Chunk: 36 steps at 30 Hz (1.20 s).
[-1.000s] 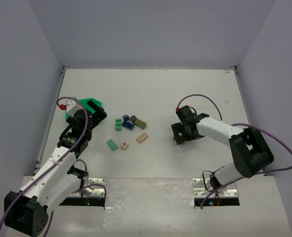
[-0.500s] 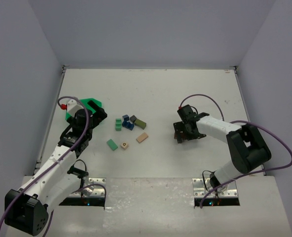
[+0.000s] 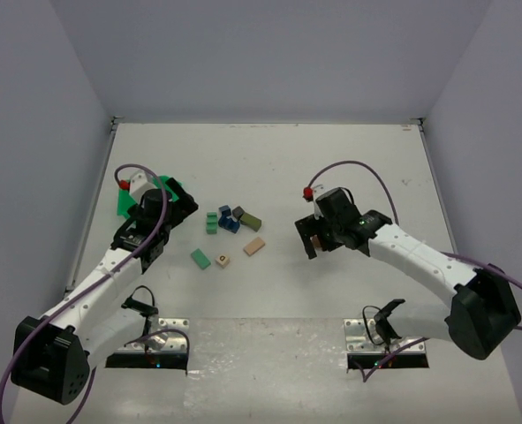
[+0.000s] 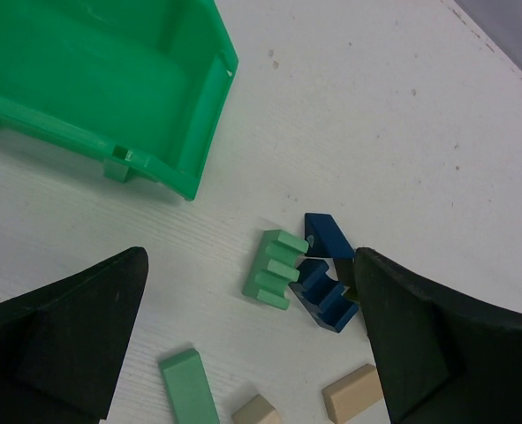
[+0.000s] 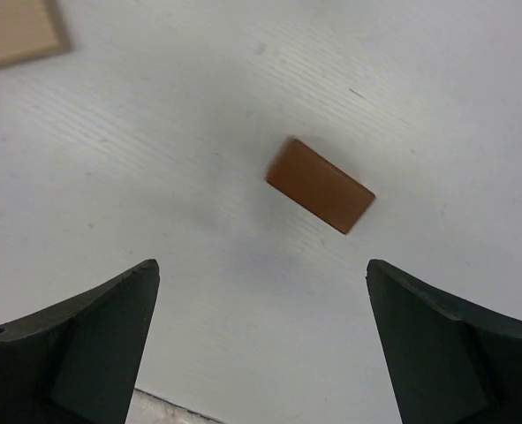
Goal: Build the wood block tower
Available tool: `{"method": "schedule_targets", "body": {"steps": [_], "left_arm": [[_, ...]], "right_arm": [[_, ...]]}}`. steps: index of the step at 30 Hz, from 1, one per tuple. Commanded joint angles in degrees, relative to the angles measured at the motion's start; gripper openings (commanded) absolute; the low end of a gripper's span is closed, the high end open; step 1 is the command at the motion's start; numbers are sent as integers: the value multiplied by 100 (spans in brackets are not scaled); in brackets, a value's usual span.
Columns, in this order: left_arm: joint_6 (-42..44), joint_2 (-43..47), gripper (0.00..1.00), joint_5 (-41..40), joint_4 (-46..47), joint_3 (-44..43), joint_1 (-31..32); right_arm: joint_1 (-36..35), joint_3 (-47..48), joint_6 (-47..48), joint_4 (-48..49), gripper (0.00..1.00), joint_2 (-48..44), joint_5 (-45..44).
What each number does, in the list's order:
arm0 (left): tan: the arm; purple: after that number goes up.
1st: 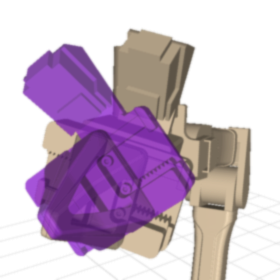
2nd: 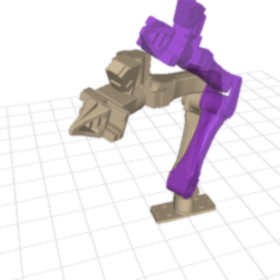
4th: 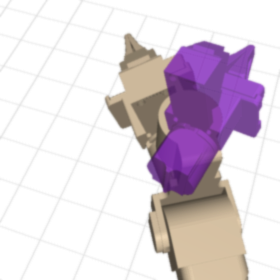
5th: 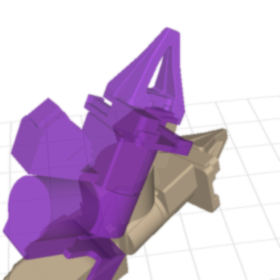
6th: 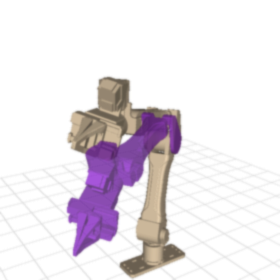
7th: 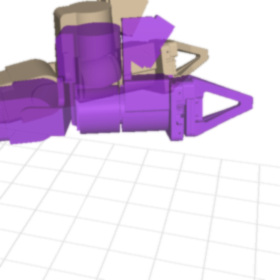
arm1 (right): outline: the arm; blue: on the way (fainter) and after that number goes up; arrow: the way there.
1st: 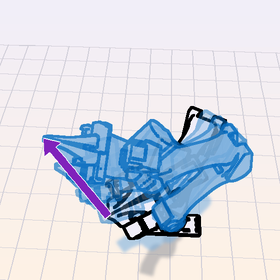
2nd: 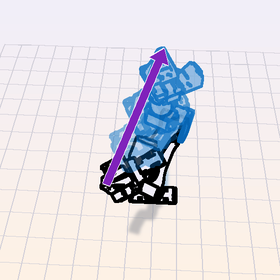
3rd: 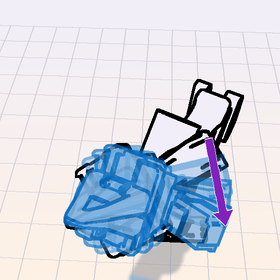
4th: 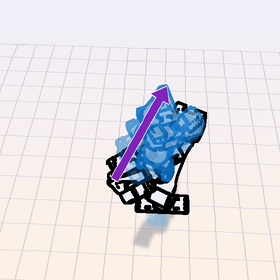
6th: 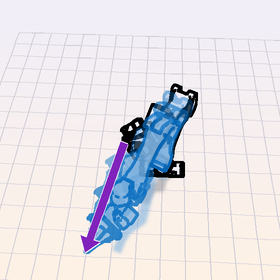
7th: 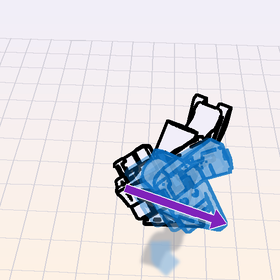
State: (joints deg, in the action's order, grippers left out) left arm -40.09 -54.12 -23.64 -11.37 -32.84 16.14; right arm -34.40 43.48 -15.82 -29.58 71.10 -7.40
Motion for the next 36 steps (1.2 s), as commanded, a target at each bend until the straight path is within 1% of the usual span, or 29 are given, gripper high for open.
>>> {"method": "schedule_targets", "body": {"steps": [1,4,5,7,8,11,12,13,14,16,19,25,28,30,31,34,36], "left_arm": [[89,118,100,134,276,-211,85],[136,180,100,186,267,-203,93],[180,243,100,258,267,-197,101],[226,351,100,341,267,-189,109],[237,393,100,393,260,-195,109],[256,576,100,446,184,-211,109],[256,625,100,435,145,-208,115],[231,721,100,431,110,-180,117],[205,817,100,431,105,-154,112],[203,921,100,433,100,-102,117],[203,1023,100,385,49,-75,117],[160,1079,100,282,-76,-56,117],[119,1077,100,230,-113,-45,117],[57,1070,100,217,-114,-32,117],[45,1070,100,232,-111,-29,117],[54,1062,100,218,-104,-30,125],[54,1062,100,199,-115,-26,118]], "right_arm": [[-459,615,653,532,99,210,210],[-534,1257,1034,819,99,833,673],[-541,1740,1204,901,99,1414,906],[-548,2122,1497,910,99,1870,1337],[-557,2570,1646,875,99,2358,1463],[-608,3523,1996,705,98,3370,1529],[-624,3748,2044,648,98,3462,1524],[-654,4061,2131,532,98,3744,1491],[-680,4251,2224,468,98,4057,1468],[-708,4583,2288,402,98,4380,1341],[-710,4720,2325,348,96,4725,1366],[-717,4477,2434,436,92,4939,1557],[-745,4404,2510,589,80,5030,1650],[-764,4409,2566,670,75,5086,1669],[-769,4421,2599,706,74,5116,1671],[-787,4512,2636,719,61,5269,1683],[-787,4520,2633,742,49,5300,1698]]}}
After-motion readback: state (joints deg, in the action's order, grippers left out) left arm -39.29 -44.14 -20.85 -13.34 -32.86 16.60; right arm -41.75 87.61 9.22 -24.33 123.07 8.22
